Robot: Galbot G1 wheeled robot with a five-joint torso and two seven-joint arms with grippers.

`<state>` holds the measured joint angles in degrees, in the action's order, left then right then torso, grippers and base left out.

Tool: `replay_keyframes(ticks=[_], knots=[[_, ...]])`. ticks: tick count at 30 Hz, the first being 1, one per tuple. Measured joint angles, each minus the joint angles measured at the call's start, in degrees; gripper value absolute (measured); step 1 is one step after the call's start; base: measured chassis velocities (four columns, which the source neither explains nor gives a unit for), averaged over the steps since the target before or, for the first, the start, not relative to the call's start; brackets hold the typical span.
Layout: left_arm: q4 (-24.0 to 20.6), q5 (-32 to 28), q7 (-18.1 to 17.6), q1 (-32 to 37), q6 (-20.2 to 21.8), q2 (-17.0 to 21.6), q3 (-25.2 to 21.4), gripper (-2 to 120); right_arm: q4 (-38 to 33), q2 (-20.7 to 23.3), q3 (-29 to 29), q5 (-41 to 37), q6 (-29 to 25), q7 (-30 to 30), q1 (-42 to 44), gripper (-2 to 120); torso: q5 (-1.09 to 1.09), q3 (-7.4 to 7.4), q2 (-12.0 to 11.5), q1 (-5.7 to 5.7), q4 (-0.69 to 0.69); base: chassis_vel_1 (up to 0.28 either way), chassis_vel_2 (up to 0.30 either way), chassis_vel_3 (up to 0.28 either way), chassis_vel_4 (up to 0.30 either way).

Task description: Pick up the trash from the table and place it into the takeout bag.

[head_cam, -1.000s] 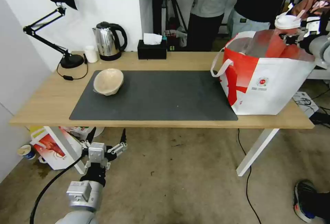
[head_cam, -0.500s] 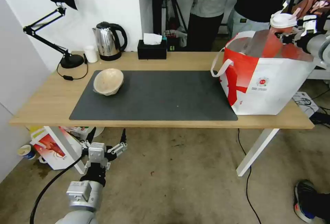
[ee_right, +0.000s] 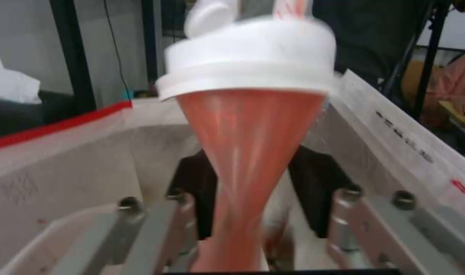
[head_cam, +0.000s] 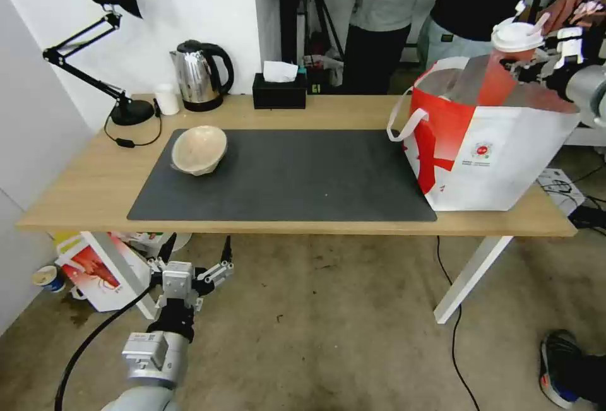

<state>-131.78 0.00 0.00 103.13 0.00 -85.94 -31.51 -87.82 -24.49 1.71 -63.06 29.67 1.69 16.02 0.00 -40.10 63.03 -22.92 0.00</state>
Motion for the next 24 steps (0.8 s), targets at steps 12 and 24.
replay_keyframes(ticks=[12, 24], knots=[[0.0, 0.0, 0.0, 0.0, 0.0, 0.0, 0.0, 100, -2.9, 3.4, 1.1, 0.1, 2.1, 0.4, 2.0, 84, 0.0, -0.01, 0.0, 0.0, 0.0, 0.0, 0.0, 0.0, 0.0], [0.0, 0.0, 0.0, 0.0, 0.0, 0.0, 0.0, 100, -3.2, 5.0, 0.7, 0.6, 3.1, 0.5, 1.5, 100, 0.01, 0.0, 0.0, 0.0, 0.0, 0.0, 0.0, 0.0, 0.0]])
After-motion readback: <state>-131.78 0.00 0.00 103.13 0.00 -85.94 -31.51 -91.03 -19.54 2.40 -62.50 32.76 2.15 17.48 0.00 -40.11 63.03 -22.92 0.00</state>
